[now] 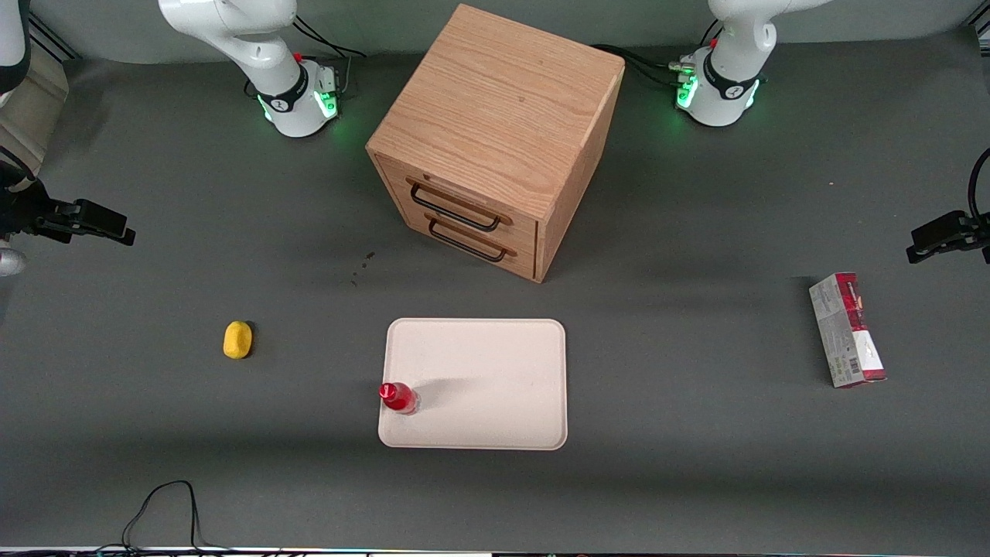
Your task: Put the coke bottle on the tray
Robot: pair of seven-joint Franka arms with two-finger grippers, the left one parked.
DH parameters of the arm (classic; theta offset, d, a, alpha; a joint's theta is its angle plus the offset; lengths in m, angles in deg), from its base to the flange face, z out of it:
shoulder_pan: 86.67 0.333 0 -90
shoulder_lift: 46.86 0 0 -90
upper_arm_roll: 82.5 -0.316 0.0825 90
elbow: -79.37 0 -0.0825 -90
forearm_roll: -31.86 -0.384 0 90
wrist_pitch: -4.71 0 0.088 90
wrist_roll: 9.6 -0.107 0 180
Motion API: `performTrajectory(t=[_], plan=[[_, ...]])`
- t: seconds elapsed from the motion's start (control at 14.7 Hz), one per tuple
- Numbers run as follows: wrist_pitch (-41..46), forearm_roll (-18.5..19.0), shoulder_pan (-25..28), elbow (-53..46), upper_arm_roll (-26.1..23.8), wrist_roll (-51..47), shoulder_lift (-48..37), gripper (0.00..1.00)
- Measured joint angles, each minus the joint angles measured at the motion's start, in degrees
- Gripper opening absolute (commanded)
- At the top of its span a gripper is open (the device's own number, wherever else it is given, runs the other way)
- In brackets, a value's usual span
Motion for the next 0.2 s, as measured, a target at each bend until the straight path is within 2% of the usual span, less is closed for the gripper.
performTrajectory(t=[0.2], plan=[[-0.1,0.0,0.0,0.0,0.2,0.0,0.0,1.0]])
